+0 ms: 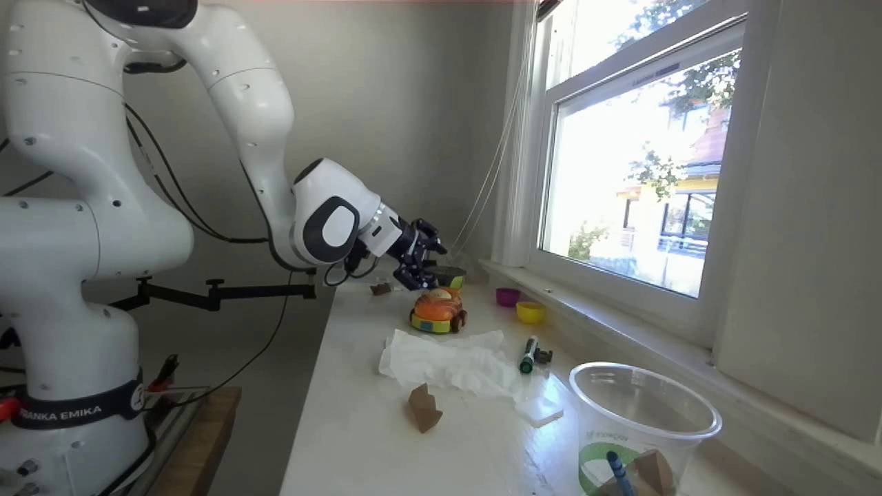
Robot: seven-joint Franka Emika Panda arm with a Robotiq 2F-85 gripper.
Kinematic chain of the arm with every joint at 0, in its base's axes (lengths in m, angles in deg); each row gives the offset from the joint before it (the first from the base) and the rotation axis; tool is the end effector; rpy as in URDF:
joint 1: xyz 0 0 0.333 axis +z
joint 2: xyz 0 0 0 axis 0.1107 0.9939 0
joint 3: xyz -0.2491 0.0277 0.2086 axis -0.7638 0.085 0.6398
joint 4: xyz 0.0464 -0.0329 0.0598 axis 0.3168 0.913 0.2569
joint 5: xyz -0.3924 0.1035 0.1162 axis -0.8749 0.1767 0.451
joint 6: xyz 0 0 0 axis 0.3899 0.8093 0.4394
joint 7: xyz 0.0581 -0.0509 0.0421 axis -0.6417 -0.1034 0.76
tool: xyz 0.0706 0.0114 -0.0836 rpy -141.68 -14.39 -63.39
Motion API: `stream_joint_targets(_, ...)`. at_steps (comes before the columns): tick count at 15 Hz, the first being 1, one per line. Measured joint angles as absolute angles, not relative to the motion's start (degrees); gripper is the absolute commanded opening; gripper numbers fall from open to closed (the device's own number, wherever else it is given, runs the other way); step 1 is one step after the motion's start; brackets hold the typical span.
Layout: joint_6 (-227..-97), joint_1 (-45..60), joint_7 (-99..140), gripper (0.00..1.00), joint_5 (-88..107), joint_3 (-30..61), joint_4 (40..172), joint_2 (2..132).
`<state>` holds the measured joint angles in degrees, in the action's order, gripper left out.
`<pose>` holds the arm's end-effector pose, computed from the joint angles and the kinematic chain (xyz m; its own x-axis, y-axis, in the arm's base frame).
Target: Put the black vase in an upright position
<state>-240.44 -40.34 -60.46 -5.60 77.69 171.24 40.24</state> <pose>0.4335 0.1308 0.3500 0.4779 -0.8068 0.3474 -0.3348 -0.5329 -0.7771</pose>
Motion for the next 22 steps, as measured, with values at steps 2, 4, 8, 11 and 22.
stream_joint_targets(2, -235.7, -39.3, -61.6, 1.0, -5.8, 77.2, 170.5, 40.1)
stream_joint_targets(4, -229.4, -37.3, -62.9, 1.0, -6.6, 75.6, 169.1, 39.5)
stream_joint_targets(8, -212.4, -26.7, -60.7, 1.0, -8.2, 65.6, 163.9, 38.0)
stream_joint_targets(11, -198.6, -14.9, -51.8, 1.0, -5.8, 54.3, 159.2, 38.0)
stream_joint_targets(22, -152.1, 10.5, -6.4, 1.0, 17.5, 25.4, 139.0, 32.8)
